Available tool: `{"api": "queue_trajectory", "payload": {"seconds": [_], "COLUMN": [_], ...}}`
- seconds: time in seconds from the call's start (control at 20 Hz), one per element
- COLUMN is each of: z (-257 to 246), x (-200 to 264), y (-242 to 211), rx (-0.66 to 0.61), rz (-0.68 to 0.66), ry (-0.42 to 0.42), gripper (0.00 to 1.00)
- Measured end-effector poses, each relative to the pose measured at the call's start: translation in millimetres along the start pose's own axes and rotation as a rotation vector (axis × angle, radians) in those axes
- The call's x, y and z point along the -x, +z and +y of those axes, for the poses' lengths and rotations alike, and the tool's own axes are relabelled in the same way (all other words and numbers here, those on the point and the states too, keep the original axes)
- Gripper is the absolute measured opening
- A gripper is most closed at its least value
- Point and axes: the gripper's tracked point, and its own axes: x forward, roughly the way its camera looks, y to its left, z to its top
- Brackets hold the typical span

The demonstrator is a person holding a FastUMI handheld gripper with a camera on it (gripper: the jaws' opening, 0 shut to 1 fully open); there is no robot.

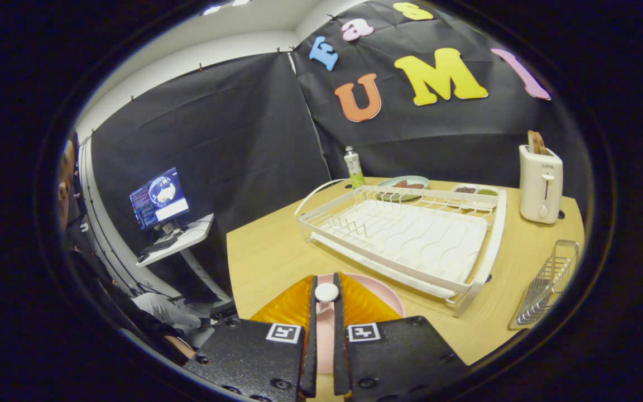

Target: Take the plate from the dish rack, then take the spoon from the basket and place it into the plate.

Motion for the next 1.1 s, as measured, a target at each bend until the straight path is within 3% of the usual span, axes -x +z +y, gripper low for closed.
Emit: {"api": "queue_trajectory", "payload": {"seconds": [0.1,0.2,0.4,0.6,0.95,1.1], "z": [-8.8,-17.8,-19.1,-28.1,-30.7,-21.8], "x": [2.5,7.4,18.8,37.9,111.2,136.3], "y": [3.9,4.0,16.0,30.6,53.4,55.2], "rx": [0.005,0.018,0.004,0.044,0.054,0.02], "rz": [-0.017,-0.025,-0.079,-0.148,-0.331,-0.408], "ry": [-0.036,-0.084,-0.14,-0.299,-0.724,-0.849], "gripper": [0.21,0.41,0.59,0.88,0.98,1.0]}}
